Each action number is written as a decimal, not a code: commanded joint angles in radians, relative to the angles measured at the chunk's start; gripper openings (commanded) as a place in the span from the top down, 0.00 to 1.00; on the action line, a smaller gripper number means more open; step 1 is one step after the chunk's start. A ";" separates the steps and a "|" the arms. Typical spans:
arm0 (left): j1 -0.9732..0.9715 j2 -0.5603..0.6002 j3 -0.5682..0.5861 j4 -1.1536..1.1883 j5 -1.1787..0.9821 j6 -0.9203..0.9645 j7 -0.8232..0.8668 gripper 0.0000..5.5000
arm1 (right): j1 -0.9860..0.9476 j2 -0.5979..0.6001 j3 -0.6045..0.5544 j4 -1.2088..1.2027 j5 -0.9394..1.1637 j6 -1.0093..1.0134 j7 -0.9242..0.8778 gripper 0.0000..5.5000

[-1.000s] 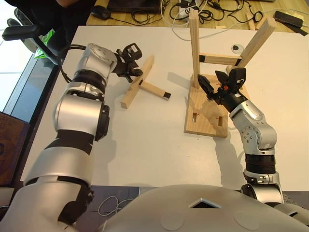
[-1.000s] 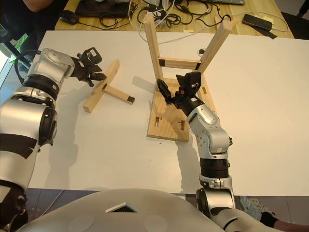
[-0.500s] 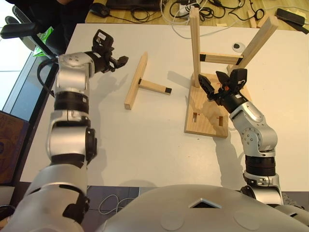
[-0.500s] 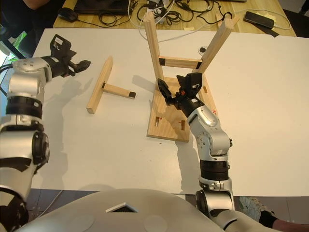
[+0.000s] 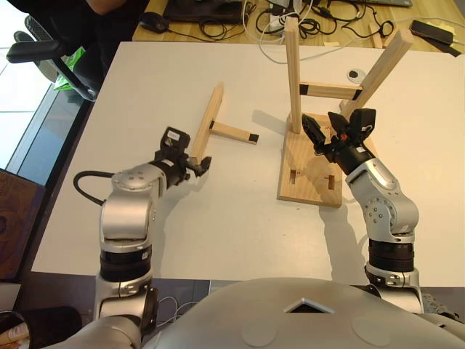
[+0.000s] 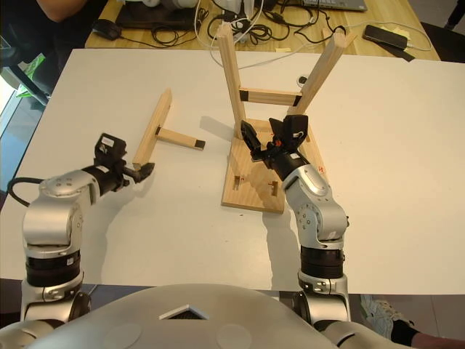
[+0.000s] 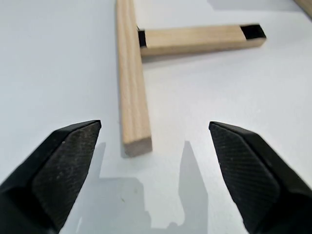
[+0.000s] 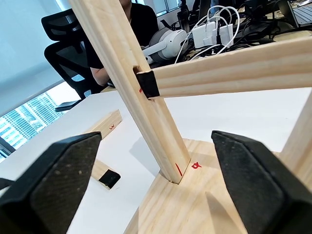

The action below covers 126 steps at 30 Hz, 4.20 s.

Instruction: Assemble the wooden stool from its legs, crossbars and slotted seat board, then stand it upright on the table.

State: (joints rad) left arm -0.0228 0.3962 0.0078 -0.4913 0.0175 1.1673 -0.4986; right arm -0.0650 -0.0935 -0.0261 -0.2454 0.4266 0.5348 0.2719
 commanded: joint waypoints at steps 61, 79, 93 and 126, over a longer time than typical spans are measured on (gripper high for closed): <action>-0.886 0.694 -0.192 0.916 0.038 -0.942 -0.809 0.81 | -0.459 -0.661 0.028 -0.085 -0.048 0.033 0.552 0.20; -1.083 0.648 -0.310 0.825 0.018 -1.161 -1.115 0.81 | -0.599 -0.550 0.275 -0.009 -0.065 0.002 0.737 0.02; -1.096 0.663 -0.345 0.674 -0.090 -1.032 -1.115 0.81 | -0.608 -0.475 0.313 0.034 -0.135 -0.051 0.722 0.02; -1.123 0.603 -0.307 0.624 -0.160 -0.893 -1.112 0.81 | -0.518 -0.405 0.271 0.060 -0.161 -0.060 0.633 0.79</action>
State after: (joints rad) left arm -1.1071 1.0162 -0.3415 0.1381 -0.1115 0.2404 -1.6077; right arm -0.6143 -0.5260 0.2510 -0.1793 0.2447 0.4605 0.9231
